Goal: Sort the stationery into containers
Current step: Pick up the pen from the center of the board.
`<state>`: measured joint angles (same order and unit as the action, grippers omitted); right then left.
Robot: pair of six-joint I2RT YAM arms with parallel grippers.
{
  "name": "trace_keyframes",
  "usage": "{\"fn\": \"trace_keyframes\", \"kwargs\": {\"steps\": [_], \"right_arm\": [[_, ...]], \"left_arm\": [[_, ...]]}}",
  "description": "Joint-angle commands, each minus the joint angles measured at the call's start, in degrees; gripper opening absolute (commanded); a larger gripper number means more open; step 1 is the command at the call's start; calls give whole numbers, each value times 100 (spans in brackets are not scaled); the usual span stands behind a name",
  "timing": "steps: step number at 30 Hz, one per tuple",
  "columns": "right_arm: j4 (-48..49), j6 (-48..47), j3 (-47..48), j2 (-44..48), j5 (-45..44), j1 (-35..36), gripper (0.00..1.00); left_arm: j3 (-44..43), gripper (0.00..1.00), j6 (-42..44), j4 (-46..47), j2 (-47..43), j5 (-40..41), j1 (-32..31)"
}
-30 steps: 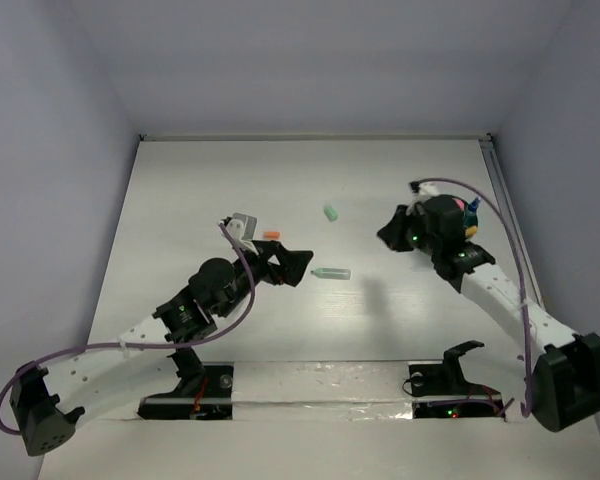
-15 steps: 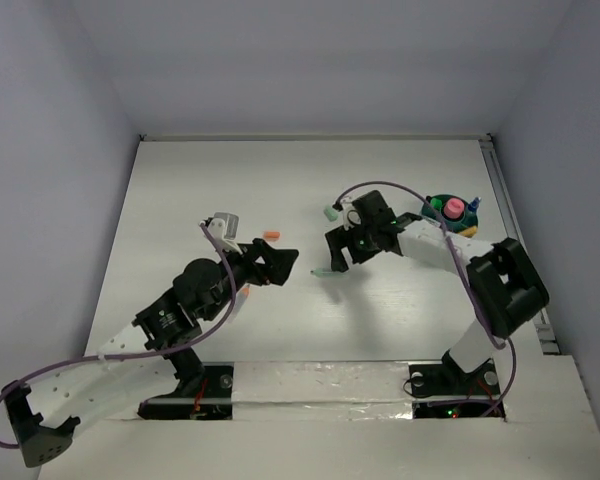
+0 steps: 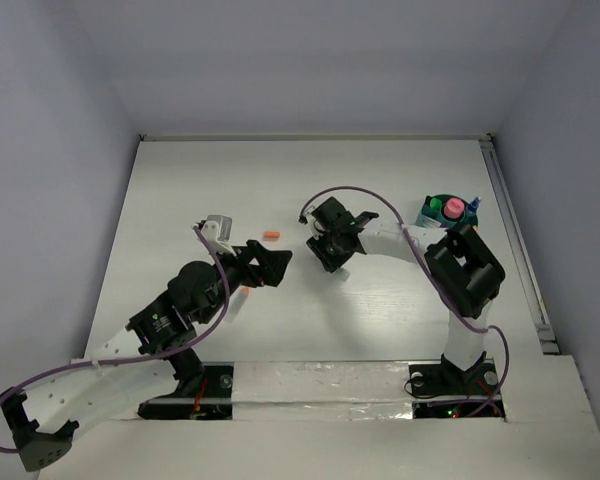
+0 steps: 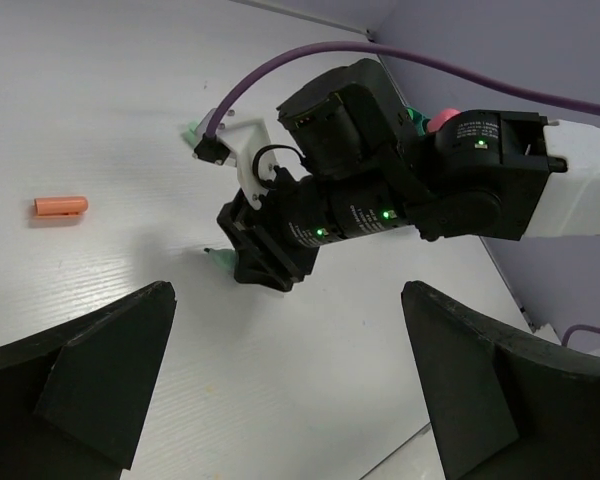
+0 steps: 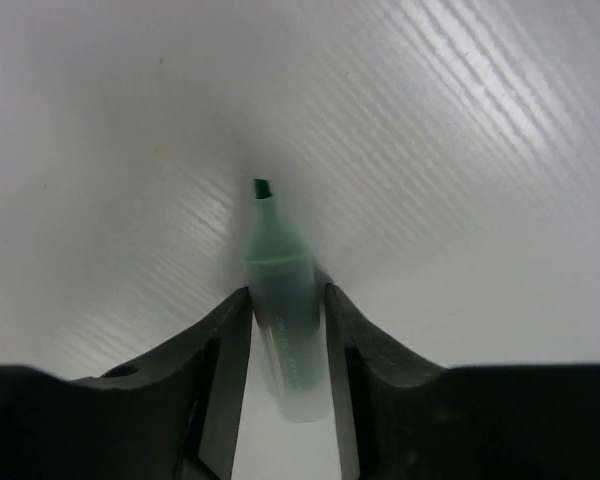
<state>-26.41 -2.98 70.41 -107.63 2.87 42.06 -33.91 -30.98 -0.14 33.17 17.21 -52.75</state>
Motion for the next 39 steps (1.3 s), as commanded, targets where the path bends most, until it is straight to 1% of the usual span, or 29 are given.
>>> {"fn": "trace_keyframes", "kwargs": {"steps": [1, 2, 3, 7, 10, 12, 17, 18, 21, 22, 24, 30, 33, 35, 39], "right_arm": [[-5, 227, 122, -407, -111, 127, 39], [22, 272, 139, -468, -120, 127, 26], [48, 289, 139, -486, -112, 127, 20], [294, 684, 113, -460, -120, 127, 5], [531, 983, 113, -197, -234, 127, 0], [646, 1237, 104, 13, -426, 127, 0], [1068, 1844, -97, 997, -884, 127, 0], [1173, 2071, -176, 1147, -859, 127, 0], [1621, 2511, -554, 1674, -701, 127, 0], [1874, 2600, -659, 1797, -666, 127, 0], [2069, 2863, -949, 2069, -595, 127, 0], [2745, 3330, -1442, 2440, -331, 179, 0], [2817, 3409, -1504, 2484, -323, 232, 0], [2984, 3480, -1653, 2589, -166, 232, 0], [3186, 3682, -1864, 2783, -190, 232, 0]], "left_arm": [[-221, 96, -22, 85, -65, 89, 28], [-178, 96, -39, 85, -47, 72, 28], [-151, 96, -57, 85, -39, 46, 28], [-11, 94, -136, 163, 40, -69, 28], [218, 91, -259, 409, 137, -262, 28], [481, 90, -338, 611, 347, -420, 28], [903, 87, -496, 1463, 1146, -824, 28], [939, 86, -514, 1769, 1252, -877, 28], [922, 85, -567, 2192, 1657, -921, 28], [887, 84, -558, 2255, 1771, -930, 28], [738, 82, -523, 2343, 2052, -930, 28], [447, 77, -417, 2896, 2624, -1044, 28], [429, 74, -347, 3151, 2818, -957, 28], [412, 71, -312, 3283, 3001, -878, 28], [280, 61, -251, 3380, 3275, -921, 28]]}}
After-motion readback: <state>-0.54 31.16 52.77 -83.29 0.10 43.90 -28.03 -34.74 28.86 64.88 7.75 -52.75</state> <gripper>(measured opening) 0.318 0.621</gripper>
